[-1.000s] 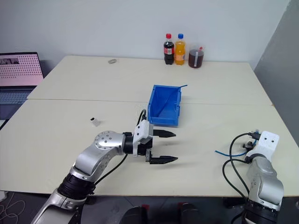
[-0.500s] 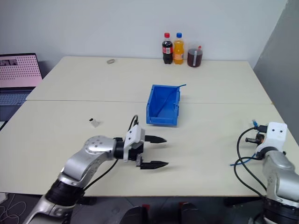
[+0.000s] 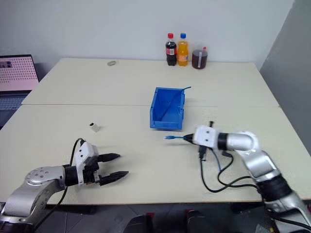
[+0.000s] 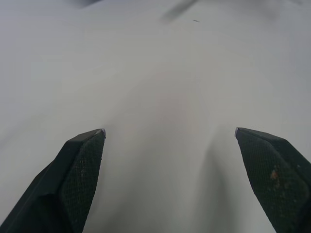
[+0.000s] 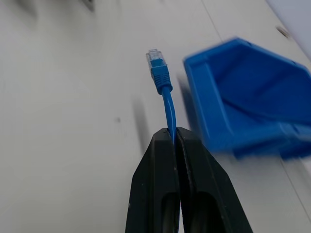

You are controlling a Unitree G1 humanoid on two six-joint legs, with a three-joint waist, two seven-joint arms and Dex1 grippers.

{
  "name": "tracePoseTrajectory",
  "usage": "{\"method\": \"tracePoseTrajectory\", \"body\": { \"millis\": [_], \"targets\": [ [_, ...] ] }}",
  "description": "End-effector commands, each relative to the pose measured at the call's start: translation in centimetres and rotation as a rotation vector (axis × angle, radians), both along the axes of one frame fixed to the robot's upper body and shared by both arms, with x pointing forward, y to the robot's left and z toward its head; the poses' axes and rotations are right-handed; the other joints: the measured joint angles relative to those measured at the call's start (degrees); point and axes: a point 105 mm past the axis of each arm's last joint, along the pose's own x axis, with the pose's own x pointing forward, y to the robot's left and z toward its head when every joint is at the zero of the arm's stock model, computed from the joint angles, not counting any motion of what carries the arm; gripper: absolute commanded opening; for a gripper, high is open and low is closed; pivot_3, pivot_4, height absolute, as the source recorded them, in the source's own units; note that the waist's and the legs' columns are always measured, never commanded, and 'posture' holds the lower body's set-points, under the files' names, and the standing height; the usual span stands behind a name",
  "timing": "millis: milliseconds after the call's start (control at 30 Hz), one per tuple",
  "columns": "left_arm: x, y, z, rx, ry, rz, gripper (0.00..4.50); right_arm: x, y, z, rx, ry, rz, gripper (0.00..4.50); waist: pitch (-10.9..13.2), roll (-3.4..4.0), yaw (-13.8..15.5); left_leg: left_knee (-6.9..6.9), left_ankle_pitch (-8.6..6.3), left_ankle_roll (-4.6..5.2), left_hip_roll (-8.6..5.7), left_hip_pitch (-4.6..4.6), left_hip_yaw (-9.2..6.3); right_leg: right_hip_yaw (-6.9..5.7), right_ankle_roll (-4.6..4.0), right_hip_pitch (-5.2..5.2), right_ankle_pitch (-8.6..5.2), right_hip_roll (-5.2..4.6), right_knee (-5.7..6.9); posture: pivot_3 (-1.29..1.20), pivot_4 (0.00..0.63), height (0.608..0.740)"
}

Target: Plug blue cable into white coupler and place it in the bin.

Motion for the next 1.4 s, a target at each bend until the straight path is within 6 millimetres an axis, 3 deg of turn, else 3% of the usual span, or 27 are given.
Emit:
{"method": "tracePoseTrajectory", "body": {
  "millis": [33,233,400,600,767,933,1233,1267,1400],
  "targets": [
    [-0.1,1.3,1.0,0.002,-0.032,0.025,4.50,0.0,2.1,-0.7,-0.033,0.024,0.094,0.06,0.0,0.00,0.4,-0.01,0.00,0.00,0.01,-0.04,-0.01,-0.03,-0.20,-0.03,0.08,0.00,0.01,0.00,0.150,0.740],
    [-0.3,2.1,0.7,0.028,-0.024,0.022,4.50,1.0,4.8,-2.6,-0.072,0.052,0.138,0.06,0.0,0.01,1.4,-0.05,-0.02,-0.04,0.03,-0.05,-0.01,-0.12,-0.38,-0.08,0.00,-0.02,0.04,0.00,0.150,0.740],
    [0.4,1.6,0.4,0.055,-0.045,-0.025,4.50,1.3,4.7,-3.5,-0.089,0.062,0.137,1.16,0.0,0.01,1.8,-0.03,-0.02,-0.04,0.01,-0.03,-0.02,-0.14,-0.38,-0.07,0.00,-0.03,0.16,0.00,0.150,0.740],
    [1.9,0.2,0.3,0.070,-0.078,-0.086,4.50,1.4,4.3,-2.7,-0.056,0.023,0.127,2.53,0.0,0.00,1.7,0.00,-0.02,-0.04,0.01,0.06,-0.02,-0.12,-0.40,-0.09,-0.01,0.02,0.43,0.00,0.150,0.740],
    [3.2,-2.0,0.0,0.069,-0.091,-0.171,4.50,-1.0,3.1,-1.7,-0.002,0.170,0.120,3.78,0.0,-0.01,2.2,0.07,-0.02,-0.04,-0.03,0.07,-0.03,-0.11,-0.40,-0.10,-0.01,0.02,0.64,0.00,0.150,0.740],
    [4.1,-4.0,-1.0,0.070,-0.077,-0.229,4.50,-3.3,2.1,0.4,0.104,0.306,0.049,3.78,0.0,0.00,2.6,0.14,-0.02,-0.03,0.00,0.07,-0.03,-0.08,-0.41,-0.11,-0.03,0.05,0.74,0.00,0.150,0.740],
    [5.3,-6.1,-3.1,0.144,-0.078,-0.314,4.50,-4.5,0.4,0.3,0.171,0.331,-0.137,3.78,0.0,0.04,3.0,0.65,-0.03,-0.03,-0.03,0.03,-0.13,-0.11,-0.05,0.01,-0.18,0.08,0.85,0.00,0.150,0.740],
    [5.3,-6.2,-3.1,0.148,-0.078,-0.320,4.14,-4.6,0.4,0.3,0.175,0.332,-0.146,3.82,0.0,0.04,2.9,0.75,-0.03,-0.03,-0.03,0.02,-0.12,-0.10,-0.01,0.04,-0.16,0.08,0.85,0.00,0.150,0.740],
    [5.2,-6.4,-3.5,0.164,-0.069,-0.346,3.36,-4.6,0.2,0.4,0.188,0.335,-0.171,3.82,-0.1,0.03,2.8,0.87,-0.02,-0.02,-0.03,0.05,-0.08,-0.01,0.18,0.06,-0.07,0.06,0.85,0.00,0.150,0.740]
  ]
}}
